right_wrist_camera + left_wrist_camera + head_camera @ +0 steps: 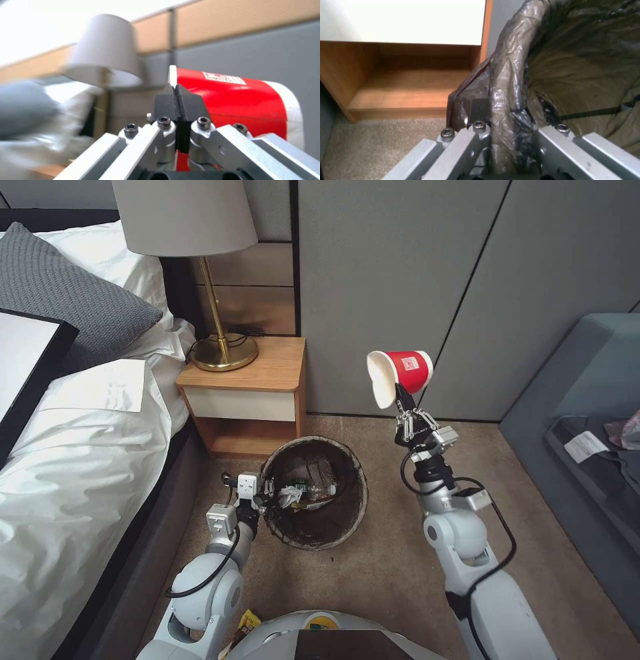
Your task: Pick up the trash bin, then pick up the garbage from the floor and place it into the trash bin.
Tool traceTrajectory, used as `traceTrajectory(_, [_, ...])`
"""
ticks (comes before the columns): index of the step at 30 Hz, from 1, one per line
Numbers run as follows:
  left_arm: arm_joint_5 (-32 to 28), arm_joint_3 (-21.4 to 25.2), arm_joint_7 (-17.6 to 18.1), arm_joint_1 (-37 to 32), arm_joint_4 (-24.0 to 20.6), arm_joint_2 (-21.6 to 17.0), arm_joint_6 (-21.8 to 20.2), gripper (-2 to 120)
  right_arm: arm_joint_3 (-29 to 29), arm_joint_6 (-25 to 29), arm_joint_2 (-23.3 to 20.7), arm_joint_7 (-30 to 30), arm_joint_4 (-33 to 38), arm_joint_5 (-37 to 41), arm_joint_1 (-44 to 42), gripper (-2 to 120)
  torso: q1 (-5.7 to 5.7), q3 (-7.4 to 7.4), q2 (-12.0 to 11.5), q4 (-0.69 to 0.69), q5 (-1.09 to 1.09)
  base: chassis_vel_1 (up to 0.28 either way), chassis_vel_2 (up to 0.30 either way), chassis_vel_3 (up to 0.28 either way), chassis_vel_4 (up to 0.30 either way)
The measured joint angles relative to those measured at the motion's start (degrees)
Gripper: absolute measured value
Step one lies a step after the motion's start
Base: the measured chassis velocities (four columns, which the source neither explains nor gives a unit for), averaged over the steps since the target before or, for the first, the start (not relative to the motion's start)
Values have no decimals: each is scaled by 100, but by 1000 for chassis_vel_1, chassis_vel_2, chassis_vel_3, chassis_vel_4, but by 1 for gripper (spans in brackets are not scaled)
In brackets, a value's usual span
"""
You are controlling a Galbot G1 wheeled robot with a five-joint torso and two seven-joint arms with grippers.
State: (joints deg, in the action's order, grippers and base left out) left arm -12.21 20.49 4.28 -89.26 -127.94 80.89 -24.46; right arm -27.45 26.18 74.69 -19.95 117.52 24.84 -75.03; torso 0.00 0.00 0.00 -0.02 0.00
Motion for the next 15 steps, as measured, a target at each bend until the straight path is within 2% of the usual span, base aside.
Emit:
traceTrajectory(2, [0, -26, 3, 7, 27, 11, -2, 0, 153, -203, -142, -416, 339, 223, -167, 0, 0, 0, 0, 1, 0, 0, 0, 0, 0])
traceTrajectory(6, [0, -62, 3, 22, 60, 25, -8, 0, 436, -481, -348, -821, 533, 366, -250, 0, 0, 0, 0, 1, 0, 0, 0, 0, 0])
traceTrajectory(15, [-13, -51, 7, 30, 62, 37, -21, 0, 1042, -573, -427, -1033, 384, 149, -403, 0, 0, 0, 0, 2, 0, 0, 0, 0, 0])
